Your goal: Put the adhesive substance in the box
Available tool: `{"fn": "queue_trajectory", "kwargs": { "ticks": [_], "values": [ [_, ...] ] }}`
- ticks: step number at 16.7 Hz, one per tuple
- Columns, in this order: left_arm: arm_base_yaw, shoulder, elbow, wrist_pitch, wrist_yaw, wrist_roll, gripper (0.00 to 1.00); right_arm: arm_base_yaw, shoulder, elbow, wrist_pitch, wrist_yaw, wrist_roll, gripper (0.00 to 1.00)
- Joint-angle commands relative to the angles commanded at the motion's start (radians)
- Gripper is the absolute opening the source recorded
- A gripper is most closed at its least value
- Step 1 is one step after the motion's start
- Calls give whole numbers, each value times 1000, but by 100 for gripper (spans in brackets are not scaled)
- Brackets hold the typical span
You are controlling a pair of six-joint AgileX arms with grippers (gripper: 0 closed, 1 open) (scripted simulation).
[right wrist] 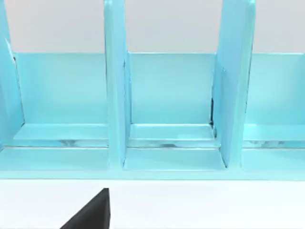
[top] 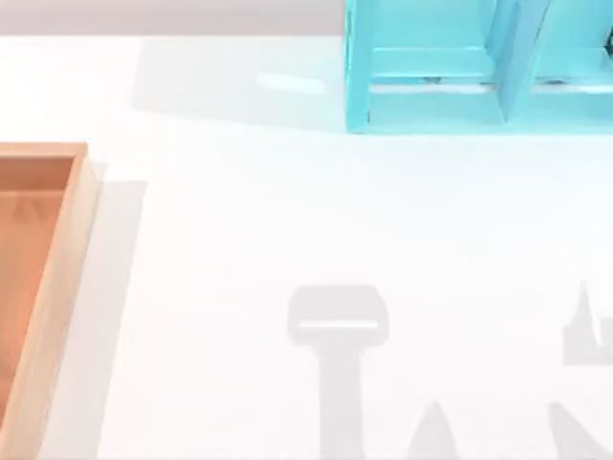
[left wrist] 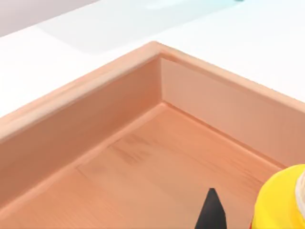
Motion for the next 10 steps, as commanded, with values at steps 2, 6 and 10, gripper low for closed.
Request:
{"fn": "queue_trajectory", "kwargs": {
  "ticks": [2,6,10],
  "values": [
    [-25,-13,-23,90,4,-53,0,0,0,0,0,0,0,100],
    [-71,-36,-85,289,15,-208,0,0,0,0,0,0,0,100],
    [-123,-48,-154,502,31,-404,0,0,0,0,0,0,0,100]
  ]
}}
